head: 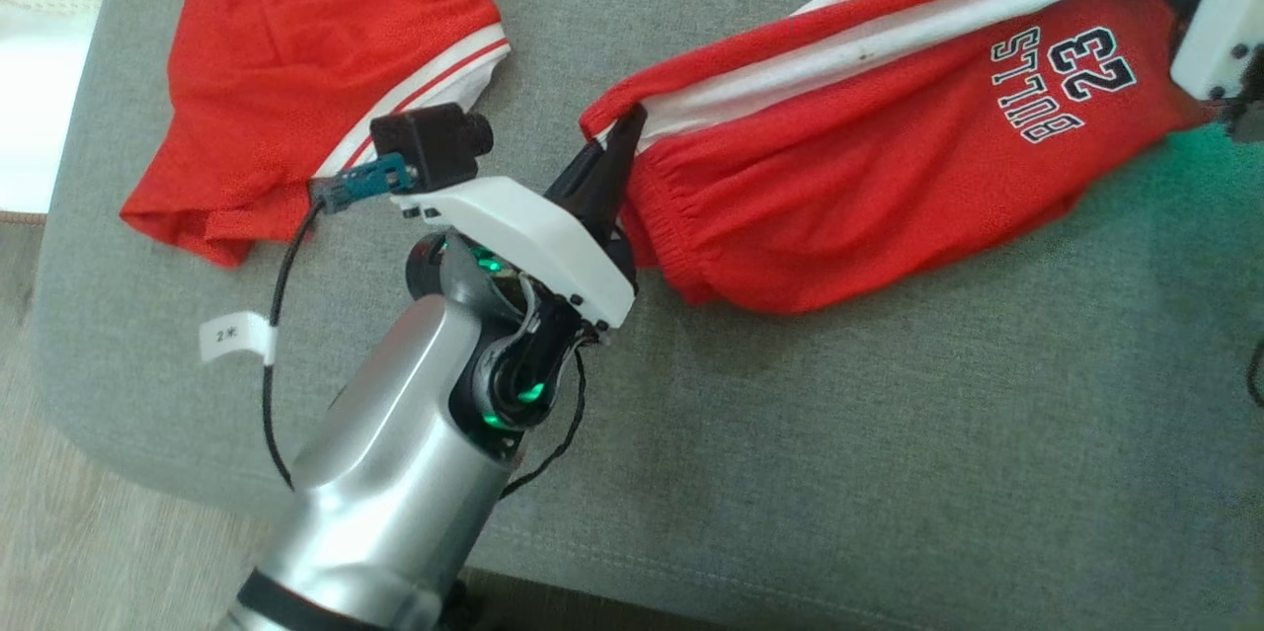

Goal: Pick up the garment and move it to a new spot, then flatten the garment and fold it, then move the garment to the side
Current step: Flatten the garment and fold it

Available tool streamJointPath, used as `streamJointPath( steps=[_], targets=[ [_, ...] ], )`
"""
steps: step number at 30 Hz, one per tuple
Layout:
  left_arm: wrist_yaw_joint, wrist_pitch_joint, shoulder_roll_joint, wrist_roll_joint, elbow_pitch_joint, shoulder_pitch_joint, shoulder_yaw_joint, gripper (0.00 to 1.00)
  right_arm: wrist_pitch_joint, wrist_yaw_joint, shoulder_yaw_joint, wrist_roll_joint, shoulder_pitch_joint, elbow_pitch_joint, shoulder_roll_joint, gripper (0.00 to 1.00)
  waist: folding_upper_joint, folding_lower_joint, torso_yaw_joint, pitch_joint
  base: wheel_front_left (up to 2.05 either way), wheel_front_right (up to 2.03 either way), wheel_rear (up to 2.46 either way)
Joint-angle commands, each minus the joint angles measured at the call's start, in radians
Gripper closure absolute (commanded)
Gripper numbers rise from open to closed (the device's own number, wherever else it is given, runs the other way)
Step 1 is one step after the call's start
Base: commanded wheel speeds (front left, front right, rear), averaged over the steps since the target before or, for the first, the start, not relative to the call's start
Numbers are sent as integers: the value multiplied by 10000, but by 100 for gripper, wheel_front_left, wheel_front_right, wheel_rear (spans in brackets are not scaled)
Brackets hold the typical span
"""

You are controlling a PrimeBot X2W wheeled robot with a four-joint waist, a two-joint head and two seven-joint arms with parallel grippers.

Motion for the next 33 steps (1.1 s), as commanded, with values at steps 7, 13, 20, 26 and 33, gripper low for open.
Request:
streamJointPath(
  steps=[7,13,20,26,33],
  targets=[
    [222,-477,139,-473,370,-535,-154,100,-924,65,385,-208,-517,202,247,52,0,0,25,113,0,0,0],
    [405,-827,235,-389,717,-521,-147,0,-1618,65,764,55,-461,259,88,0,0,0,-150,-99,0,0,0],
    [1032,-1727,1007,703,141,-15,-306,0,-1328,65,1026,413,-41,-331,-649,0,0,0,-416,-294,0,0,0],
    [1789,-2742,1391,2049,-1138,824,-792,0,-664,65,687,244,630,-283,-662,0,0,0,-186,-181,0,0,0],
    [2093,-3129,1518,3376,-1840,1487,-1168,0,-60,65,394,-755,799,169,-307,0,0,0,254,-42,0,0,0]
  ],
)
